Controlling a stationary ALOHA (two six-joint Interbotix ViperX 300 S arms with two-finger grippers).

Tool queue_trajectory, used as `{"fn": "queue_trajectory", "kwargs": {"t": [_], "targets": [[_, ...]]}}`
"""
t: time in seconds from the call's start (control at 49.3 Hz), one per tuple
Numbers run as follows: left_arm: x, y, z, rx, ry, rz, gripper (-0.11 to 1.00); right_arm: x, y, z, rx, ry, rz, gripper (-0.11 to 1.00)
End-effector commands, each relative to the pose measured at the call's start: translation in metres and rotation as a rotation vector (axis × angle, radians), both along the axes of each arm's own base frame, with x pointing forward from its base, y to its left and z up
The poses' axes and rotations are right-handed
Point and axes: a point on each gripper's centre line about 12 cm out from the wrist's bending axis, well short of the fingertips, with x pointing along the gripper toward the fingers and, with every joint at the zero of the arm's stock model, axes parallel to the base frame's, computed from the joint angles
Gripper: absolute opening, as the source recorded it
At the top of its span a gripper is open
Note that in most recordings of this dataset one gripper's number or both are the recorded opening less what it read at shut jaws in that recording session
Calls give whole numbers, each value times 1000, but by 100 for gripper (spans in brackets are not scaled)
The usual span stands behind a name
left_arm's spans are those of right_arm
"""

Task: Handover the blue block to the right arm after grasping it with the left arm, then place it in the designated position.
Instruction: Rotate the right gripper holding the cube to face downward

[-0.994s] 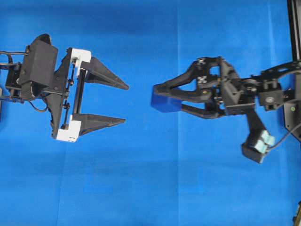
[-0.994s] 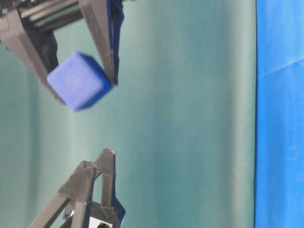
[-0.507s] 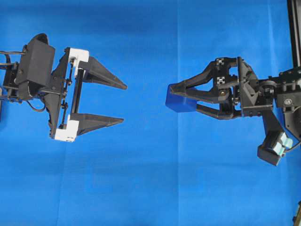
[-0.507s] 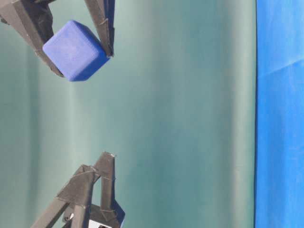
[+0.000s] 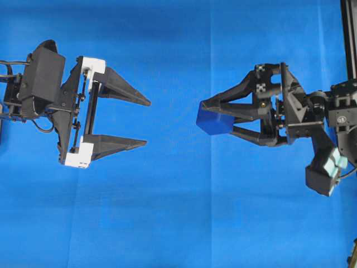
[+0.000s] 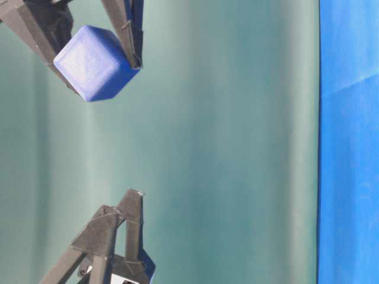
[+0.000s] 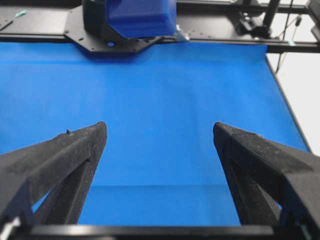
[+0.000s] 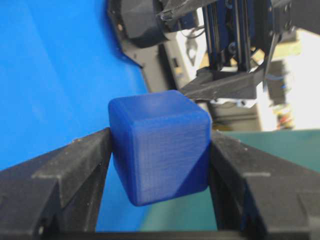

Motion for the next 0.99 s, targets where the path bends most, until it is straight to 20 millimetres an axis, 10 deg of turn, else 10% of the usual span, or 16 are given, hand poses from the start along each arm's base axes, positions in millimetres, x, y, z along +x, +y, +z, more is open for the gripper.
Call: {"fn": "queue_trajectory", "kwargs": {"t": [0.0,0.629,0.973], "targets": [[-1,0,14,-3,-44,-2,91,-1,1,9,103,-18,-19,49],[-1,-1,15,3,-48,-4,91,-2,3,9,916,59,-219,49],[-1,-2,16,4,-59,-6,91,-2,4,10,1044,68,-248,49]]}}
